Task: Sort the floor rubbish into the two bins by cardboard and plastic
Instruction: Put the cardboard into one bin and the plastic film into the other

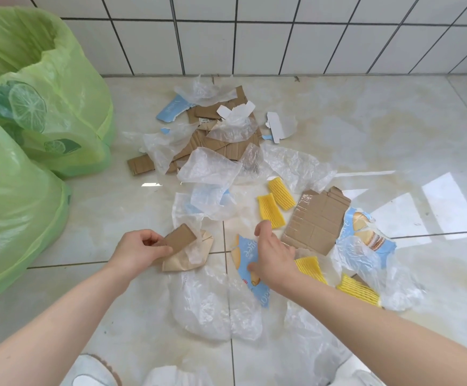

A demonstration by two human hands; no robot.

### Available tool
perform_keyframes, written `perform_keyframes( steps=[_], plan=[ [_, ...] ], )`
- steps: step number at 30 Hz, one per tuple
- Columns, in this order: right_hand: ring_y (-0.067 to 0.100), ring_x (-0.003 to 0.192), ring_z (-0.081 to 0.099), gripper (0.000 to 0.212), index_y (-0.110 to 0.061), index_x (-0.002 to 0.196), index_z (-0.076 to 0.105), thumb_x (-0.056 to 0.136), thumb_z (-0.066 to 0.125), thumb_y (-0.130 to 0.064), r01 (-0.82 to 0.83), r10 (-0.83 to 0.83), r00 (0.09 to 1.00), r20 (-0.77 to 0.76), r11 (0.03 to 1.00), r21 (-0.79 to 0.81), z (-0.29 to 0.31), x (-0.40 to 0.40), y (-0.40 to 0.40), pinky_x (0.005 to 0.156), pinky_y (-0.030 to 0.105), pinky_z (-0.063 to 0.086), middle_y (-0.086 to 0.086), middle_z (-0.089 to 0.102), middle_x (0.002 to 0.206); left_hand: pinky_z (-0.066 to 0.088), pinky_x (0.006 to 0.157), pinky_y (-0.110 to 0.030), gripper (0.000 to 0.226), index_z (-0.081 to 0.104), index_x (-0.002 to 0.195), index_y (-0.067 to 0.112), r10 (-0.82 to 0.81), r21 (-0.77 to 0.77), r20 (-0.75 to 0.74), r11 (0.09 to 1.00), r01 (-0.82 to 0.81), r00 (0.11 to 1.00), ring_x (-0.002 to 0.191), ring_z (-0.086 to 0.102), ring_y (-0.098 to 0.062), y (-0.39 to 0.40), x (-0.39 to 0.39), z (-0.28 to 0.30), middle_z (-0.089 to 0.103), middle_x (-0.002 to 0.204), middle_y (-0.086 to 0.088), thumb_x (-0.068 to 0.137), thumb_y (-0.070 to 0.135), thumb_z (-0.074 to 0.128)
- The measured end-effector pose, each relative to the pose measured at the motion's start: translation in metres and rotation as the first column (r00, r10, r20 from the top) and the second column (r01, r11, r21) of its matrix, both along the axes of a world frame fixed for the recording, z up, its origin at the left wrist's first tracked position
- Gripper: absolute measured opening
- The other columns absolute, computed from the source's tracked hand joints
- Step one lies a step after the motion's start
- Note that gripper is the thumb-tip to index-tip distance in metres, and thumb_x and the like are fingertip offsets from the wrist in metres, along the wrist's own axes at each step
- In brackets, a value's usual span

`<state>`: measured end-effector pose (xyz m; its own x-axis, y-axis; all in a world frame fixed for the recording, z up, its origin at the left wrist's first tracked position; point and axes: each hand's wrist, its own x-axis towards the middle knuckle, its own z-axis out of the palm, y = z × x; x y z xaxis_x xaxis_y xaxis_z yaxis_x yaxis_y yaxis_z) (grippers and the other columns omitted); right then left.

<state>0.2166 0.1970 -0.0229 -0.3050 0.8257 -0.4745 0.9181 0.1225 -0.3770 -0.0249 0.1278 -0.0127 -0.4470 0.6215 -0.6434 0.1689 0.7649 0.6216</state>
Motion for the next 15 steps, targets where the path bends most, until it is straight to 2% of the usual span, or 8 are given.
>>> perform_keyframes(
  steps=[3,4,6,8,9,11,13,15],
  plan=[
    [0.025,0.080,0.051,0.055,-0.023,0.120,0.031,0.078,0.060,-0.002,0.144,-0.147,0.977,-0.152,0.989,-0.030,0.012,0.008,0.016,0.078,0.040,0.037,-0.003,0.049,0.075,0.041,0.058,-0.024,0.015,0.066,0.080,0.006,-0.036,-0.051,-0.028,0.998,0.035,0.999,0.066,0.056,-0.021,0.001,0.010,-0.006,0.065,0.076,-0.008,0.072,0.008,0.079],
    [0.026,0.079,0.054,0.051,-0.022,0.120,0.036,0.078,0.061,-0.005,0.210,-0.218,0.956,-0.197,0.976,-0.064,0.016,0.012,0.024,0.075,0.038,0.041,0.000,0.053,0.076,0.040,0.057,-0.025,0.016,0.065,0.079,0.007,-0.047,-0.059,-0.055,0.997,0.043,0.997,0.066,0.056,-0.021,0.002,0.013,-0.009,0.065,0.076,-0.007,0.071,0.007,0.078],
    [0.024,0.078,0.060,0.043,-0.015,0.119,0.050,0.079,0.065,-0.012,0.328,-0.353,0.899,-0.259,0.935,-0.135,0.021,0.024,0.042,0.059,0.030,0.047,0.007,0.063,0.090,0.039,0.057,-0.027,0.016,0.061,0.078,0.010,-0.088,-0.070,-0.098,0.994,0.081,0.991,0.069,0.054,-0.022,0.003,0.019,-0.011,0.062,0.077,-0.006,0.071,0.005,0.075],
    [0.024,0.076,0.062,0.031,-0.007,0.108,0.061,0.079,0.067,-0.016,0.396,-0.411,0.873,-0.264,0.912,-0.110,0.022,0.038,0.057,0.049,0.026,0.042,0.010,0.066,0.093,0.038,0.058,-0.028,0.017,0.058,0.078,0.011,-0.131,-0.074,-0.086,0.989,0.125,0.988,0.070,0.052,-0.022,0.006,0.023,-0.012,0.060,0.076,-0.005,0.073,0.002,0.071],
    [0.026,0.078,0.062,0.024,-0.005,0.098,0.064,0.079,0.067,-0.019,0.406,-0.406,0.885,-0.228,0.913,-0.051,0.021,0.045,0.062,0.053,0.028,0.043,0.011,0.066,0.090,0.038,0.058,-0.027,0.017,0.058,0.079,0.010,-0.141,-0.074,-0.071,0.988,0.135,0.988,0.069,0.051,-0.022,0.008,0.023,-0.011,0.058,0.076,-0.005,0.074,0.000,0.071],
    [0.032,0.095,0.058,0.026,-0.006,0.090,0.063,0.079,0.068,-0.030,0.379,-0.373,0.924,-0.088,0.923,0.072,0.012,0.058,0.070,0.072,0.034,0.045,0.014,0.063,0.095,0.036,0.056,-0.025,0.018,0.058,0.080,0.009,-0.129,-0.061,-0.042,0.990,0.126,0.991,0.067,0.051,-0.020,0.010,0.020,-0.008,0.057,0.075,-0.005,0.075,-0.002,0.071],
    [0.034,0.110,0.048,0.037,-0.008,0.102,0.060,0.081,0.066,-0.038,0.337,-0.343,0.937,0.065,0.938,0.084,0.006,0.067,0.070,0.090,0.039,0.041,0.017,0.056,0.111,0.038,0.057,-0.025,0.019,0.060,0.083,0.008,-0.109,-0.048,-0.011,0.993,0.108,0.994,0.068,0.053,-0.021,0.012,0.014,-0.004,0.060,0.076,-0.006,0.075,-0.002,0.073],
    [0.035,0.113,0.047,0.043,-0.007,0.111,0.058,0.084,0.063,-0.040,0.322,-0.328,0.939,0.104,0.944,0.069,0.004,0.070,0.063,0.095,0.039,0.040,0.017,0.053,0.117,0.042,0.061,-0.026,0.022,0.063,0.087,0.009,-0.086,-0.049,0.022,0.995,0.087,0.996,0.072,0.058,-0.025,0.014,0.006,0.000,0.065,0.082,-0.009,0.072,0.000,0.076]
  ],
)
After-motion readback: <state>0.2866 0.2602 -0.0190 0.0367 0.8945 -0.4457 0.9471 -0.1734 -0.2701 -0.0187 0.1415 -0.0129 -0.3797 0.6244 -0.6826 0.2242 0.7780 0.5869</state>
